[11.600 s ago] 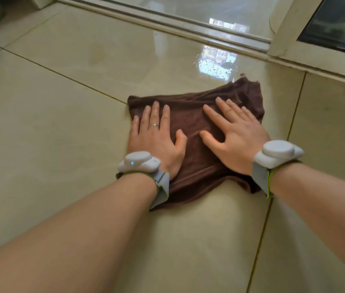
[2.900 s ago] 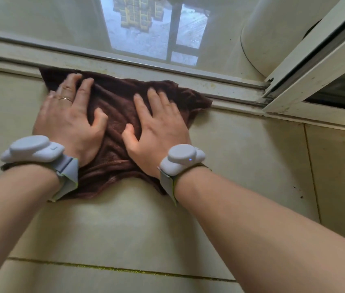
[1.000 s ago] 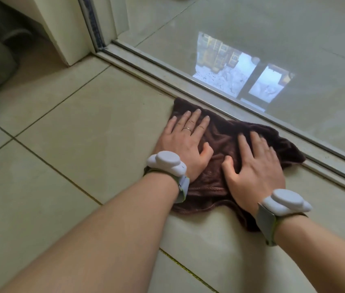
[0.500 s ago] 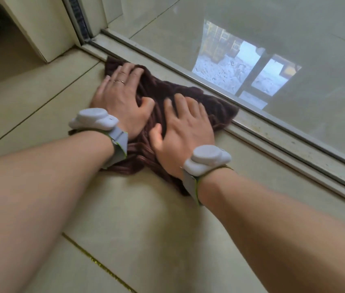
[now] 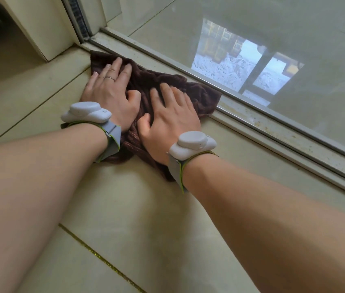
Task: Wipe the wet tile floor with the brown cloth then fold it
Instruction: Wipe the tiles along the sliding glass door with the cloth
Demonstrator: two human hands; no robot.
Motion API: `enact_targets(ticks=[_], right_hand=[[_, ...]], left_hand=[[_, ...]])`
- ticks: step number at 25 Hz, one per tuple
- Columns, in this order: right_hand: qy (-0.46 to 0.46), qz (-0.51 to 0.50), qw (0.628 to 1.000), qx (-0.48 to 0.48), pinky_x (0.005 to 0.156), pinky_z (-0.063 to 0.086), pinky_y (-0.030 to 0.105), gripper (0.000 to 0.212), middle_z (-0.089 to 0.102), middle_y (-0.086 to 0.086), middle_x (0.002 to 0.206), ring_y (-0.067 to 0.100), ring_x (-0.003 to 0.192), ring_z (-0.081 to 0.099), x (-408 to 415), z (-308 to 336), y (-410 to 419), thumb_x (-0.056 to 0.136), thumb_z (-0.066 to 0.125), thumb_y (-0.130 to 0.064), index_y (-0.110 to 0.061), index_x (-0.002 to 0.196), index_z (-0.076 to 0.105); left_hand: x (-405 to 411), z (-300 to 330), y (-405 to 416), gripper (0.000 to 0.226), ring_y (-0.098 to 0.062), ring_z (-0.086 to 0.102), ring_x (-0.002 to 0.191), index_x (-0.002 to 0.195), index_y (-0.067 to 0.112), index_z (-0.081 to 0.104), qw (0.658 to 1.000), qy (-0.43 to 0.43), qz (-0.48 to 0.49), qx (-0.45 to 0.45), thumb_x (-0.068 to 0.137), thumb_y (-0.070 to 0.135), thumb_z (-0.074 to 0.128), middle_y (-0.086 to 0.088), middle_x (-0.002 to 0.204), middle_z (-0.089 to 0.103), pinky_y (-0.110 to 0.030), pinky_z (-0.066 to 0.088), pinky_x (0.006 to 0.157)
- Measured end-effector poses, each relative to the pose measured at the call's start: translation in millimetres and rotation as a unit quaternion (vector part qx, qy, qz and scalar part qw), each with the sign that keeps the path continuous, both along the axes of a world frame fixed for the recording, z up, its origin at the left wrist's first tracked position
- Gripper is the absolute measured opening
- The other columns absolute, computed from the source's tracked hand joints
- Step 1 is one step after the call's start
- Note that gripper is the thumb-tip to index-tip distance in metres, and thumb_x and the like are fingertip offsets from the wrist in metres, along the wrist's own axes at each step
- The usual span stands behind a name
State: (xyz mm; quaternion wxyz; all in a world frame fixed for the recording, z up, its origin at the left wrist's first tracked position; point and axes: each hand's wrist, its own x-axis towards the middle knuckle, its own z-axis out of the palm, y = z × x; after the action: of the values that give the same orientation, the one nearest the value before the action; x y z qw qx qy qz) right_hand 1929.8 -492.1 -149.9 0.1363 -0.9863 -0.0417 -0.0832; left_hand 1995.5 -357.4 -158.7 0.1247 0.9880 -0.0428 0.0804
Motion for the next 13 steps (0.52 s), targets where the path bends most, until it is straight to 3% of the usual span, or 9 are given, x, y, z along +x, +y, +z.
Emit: enact_targets(ticks=[6, 13], right_hand=[[0.046, -0.01, 0.999, -0.012, 0.128, 0.005, 0.039, 0.068, 0.027, 0.009, 0.168, 0.026, 0.156, 0.018, -20.3, 0.3, -14.2, 0.097, 0.042, -0.043, -0.017, 0.159, 0.035], [0.048, 0.018, 0.998, -0.019, 0.127, 0.003, 0.036, 0.07, 0.027, 0.006, 0.17, 0.022, 0.158, 0.017, 0.0, 3.8, -6.4, 0.094, 0.033, -0.041, -0.017, 0.16, 0.035]], left_hand=[[-22.0, -2.4, -10.9, 0.077, -0.019, 0.017, 0.155, 0.159, 0.024, 0.029, 1.0, 0.016, -0.006, 0.019, 0.084, 0.04, 0.021, 0.0, 0.169, 0.019, -0.038, 0.007, 0.126], [3.6, -6.3, -6.6, 0.08, -0.016, 0.016, 0.155, 0.16, 0.024, 0.025, 1.0, 0.017, 0.025, 0.001, 0.083, 0.045, 0.022, 0.002, 0.17, 0.017, -0.037, 0.007, 0.126]])
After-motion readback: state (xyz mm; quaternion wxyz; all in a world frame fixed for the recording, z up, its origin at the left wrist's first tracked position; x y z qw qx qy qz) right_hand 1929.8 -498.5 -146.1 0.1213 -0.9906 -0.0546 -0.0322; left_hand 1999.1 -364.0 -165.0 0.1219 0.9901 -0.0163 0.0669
